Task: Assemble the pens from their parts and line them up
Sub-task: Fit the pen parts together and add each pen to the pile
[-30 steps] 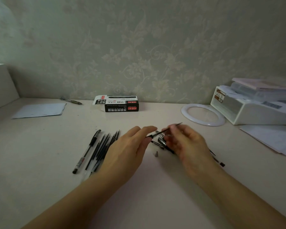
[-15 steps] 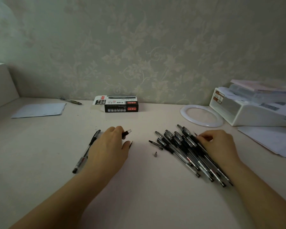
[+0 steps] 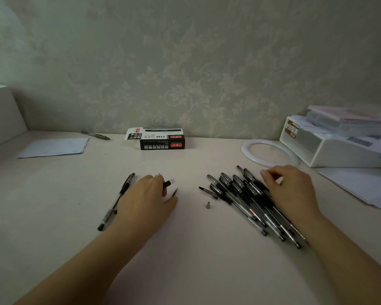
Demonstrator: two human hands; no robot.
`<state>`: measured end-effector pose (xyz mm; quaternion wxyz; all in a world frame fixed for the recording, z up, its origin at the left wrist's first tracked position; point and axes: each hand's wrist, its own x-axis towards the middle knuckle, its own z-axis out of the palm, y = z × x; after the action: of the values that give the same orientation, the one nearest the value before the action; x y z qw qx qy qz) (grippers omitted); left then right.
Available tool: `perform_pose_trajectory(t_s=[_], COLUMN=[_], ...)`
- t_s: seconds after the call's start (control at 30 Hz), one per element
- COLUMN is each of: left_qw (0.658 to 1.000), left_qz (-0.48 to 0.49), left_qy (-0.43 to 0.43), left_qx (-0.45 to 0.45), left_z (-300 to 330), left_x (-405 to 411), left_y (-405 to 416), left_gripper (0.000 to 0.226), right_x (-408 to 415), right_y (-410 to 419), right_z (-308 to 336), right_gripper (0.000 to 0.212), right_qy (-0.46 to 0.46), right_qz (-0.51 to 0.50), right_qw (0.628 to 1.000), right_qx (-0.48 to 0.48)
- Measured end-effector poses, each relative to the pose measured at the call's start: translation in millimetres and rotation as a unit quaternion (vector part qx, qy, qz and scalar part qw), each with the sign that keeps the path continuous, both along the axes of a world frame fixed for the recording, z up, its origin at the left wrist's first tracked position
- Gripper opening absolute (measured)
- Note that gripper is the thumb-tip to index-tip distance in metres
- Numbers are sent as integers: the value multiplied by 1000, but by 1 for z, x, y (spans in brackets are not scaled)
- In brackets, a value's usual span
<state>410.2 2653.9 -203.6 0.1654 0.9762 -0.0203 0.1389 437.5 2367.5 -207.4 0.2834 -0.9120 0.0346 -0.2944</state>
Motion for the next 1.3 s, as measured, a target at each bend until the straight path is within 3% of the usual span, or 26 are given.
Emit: perform_pose_trajectory(t_s=[0.1, 0.2, 0.3, 0.4, 0.53, 0.7, 0.83, 0.93, 1.13, 1.3], left_qw=[1000, 998, 997, 998, 995, 979, 971, 969, 967, 958], left_qz=[12, 30, 35, 29, -27, -157, -195, -195, -201, -222], left_qy=[7, 0, 15, 12, -92, -123, -121, -126, -119, -137], left_qx=[27, 59, 72, 59, -1, -47, -66, -85, -99, -121], left_z=[-2, -2, -3, -2, 5, 5, -2, -4, -8, -7], left_x=[1, 1, 1, 1, -3, -10, -10, -6, -2, -5], left_y=[-2, -6, -10, -13, -18, -29, -30, -25, -18, -22], left_gripper=[26, 30, 33, 29, 20, 21, 27, 22, 16, 17], right_x=[-5, -15, -27, -37, -42, -39, -35, -30, -28, -29], right_y=[15, 38, 67, 93, 106, 104, 100, 95, 85, 90], right_z=[9, 15, 15, 8, -1, -3, -6, 0, 11, 10], right_gripper=[18, 13, 14, 13, 14, 31, 19, 23, 21, 16], right_qy=[-66, -98, -18, 96, 199, 221, 185, 109, 14, 39], right_qz=[21, 67, 132, 218, 272, 308, 276, 217, 212, 237], right_qw=[998, 992, 972, 917, 850, 772, 792, 817, 750, 746], right_qx=[-11, 52, 193, 320, 405, 510, 512, 524, 626, 621])
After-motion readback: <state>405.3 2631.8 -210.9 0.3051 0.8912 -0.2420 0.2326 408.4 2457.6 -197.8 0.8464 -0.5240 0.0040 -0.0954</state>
